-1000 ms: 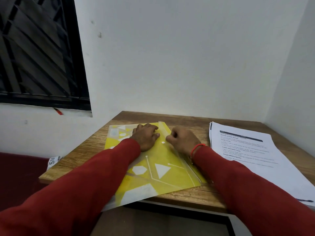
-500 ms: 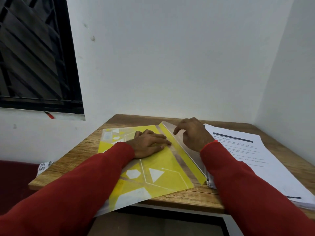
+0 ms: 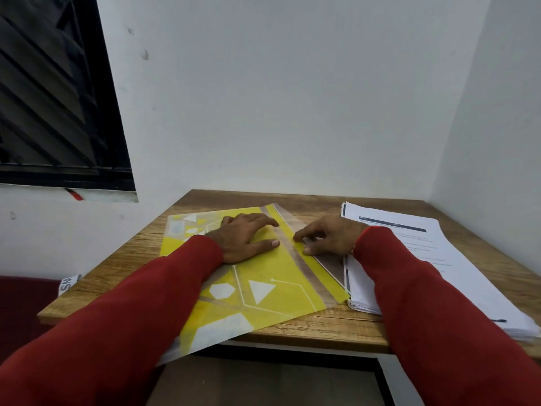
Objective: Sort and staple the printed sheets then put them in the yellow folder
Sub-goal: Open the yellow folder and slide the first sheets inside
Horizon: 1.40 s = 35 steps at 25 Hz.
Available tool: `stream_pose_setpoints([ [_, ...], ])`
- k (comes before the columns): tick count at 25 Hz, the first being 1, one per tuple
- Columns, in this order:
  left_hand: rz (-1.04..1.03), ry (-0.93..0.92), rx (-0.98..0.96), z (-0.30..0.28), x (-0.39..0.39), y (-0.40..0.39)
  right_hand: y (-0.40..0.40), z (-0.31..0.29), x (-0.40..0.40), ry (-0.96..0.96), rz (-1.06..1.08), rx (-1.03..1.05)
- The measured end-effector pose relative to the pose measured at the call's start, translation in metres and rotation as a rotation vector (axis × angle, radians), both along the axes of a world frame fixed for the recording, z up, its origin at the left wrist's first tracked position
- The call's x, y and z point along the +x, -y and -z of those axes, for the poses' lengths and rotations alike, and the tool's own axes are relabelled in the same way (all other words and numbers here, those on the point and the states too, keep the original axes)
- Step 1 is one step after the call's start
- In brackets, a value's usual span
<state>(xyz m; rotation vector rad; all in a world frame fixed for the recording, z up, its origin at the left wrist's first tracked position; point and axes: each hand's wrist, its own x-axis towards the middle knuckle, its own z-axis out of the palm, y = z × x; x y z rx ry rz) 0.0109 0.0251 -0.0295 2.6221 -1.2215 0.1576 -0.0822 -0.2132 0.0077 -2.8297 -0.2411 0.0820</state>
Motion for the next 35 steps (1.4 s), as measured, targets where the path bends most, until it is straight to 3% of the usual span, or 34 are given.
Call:
stream_pose_setpoints([
  [3,-0.143,-0.03,0.124,-0.007,0.005,-0.01,-0.002,0.005,0.002,-0.013,-0.056,-0.008],
  [8,-0.102,-0.2,0.331,-0.033,0.015,-0.034,-0.025,0.006,-0.005,0.047,-0.145,0.101],
  [11,-0.149,-0.299,0.24,-0.04,0.016,-0.028,-0.031,0.007,-0.006,0.064,-0.201,0.161],
  [15,-0.312,-0.116,0.007,-0.015,0.017,-0.002,-0.026,0.009,-0.003,0.059,-0.188,0.206],
  [19,-0.394,-0.103,0.011,-0.005,0.014,0.009,-0.022,0.014,0.005,0.189,-0.11,0.312],
  [24,-0.378,-0.092,-0.135,-0.012,0.014,0.006,-0.012,0.01,0.006,0.424,0.094,0.522],
  [26,-0.471,-0.06,-0.031,-0.012,0.012,0.004,-0.01,0.011,0.006,0.442,0.147,0.523],
  [29,-0.55,-0.173,0.212,-0.015,0.008,0.0,-0.011,0.008,0.001,0.481,0.196,0.527],
  [32,-0.529,-0.229,0.251,-0.017,0.013,-0.002,0.006,-0.005,-0.015,0.577,0.34,0.652],
  [35,-0.494,-0.26,0.183,-0.021,0.016,-0.002,0.041,-0.02,-0.044,0.616,0.515,0.532],
])
